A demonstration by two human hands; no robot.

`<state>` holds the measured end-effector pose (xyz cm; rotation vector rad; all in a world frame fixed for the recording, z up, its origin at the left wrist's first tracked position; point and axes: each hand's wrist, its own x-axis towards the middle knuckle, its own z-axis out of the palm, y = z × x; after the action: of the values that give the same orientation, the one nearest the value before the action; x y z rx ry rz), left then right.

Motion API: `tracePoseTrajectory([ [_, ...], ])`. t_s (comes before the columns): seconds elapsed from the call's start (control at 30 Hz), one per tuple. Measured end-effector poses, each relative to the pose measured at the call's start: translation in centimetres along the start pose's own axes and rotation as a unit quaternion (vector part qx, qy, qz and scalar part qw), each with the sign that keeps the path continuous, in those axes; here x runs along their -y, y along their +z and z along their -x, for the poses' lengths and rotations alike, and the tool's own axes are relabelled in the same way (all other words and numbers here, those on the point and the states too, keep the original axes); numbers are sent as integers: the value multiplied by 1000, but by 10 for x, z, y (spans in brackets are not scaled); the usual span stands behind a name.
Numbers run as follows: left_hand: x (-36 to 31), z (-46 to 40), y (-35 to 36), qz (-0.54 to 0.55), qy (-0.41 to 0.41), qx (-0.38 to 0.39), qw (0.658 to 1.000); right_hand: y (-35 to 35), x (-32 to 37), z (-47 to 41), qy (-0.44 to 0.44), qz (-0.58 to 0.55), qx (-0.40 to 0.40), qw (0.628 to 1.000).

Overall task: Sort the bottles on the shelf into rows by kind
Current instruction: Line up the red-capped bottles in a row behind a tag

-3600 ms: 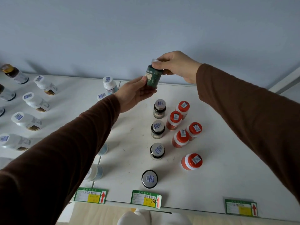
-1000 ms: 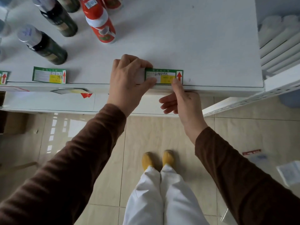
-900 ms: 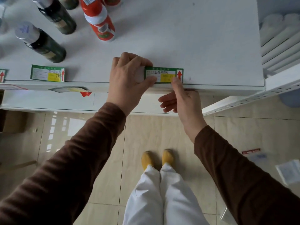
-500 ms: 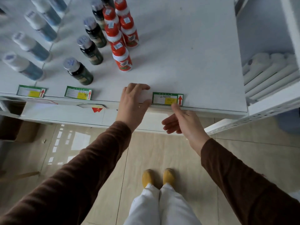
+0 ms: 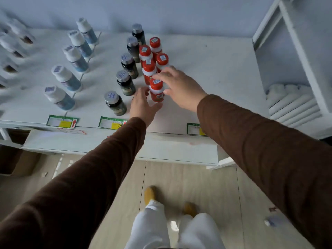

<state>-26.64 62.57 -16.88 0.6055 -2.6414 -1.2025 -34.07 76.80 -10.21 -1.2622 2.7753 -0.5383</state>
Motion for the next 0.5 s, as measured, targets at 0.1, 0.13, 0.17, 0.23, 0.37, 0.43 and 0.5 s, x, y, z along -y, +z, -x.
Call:
tracePoseTrajectory([
  [0.1,1,-17,1,31,16,41,999,7,2,-27,-6,50,84,995],
  [0.13,2,-21,1,50,13,56,997,8,3,-32,6,50,96,994],
  [0.17,3,-25,1,72,7,69,995,8,4,-34,18,44,101,994],
  [0.23,5,-30,-1,119,1,88,989,5,6,-36,39,18,103,994],
  [0.37,-1,-38,-13,221,40,154,962,-22,1,-32,110,-87,51,989],
  [0.43,-10,-44,-24,318,25,234,918,-43,-3,-29,154,-140,20,978],
  [0.5,-22,-50,-34,417,-19,334,845,-62,-7,-24,192,-198,-7,961],
])
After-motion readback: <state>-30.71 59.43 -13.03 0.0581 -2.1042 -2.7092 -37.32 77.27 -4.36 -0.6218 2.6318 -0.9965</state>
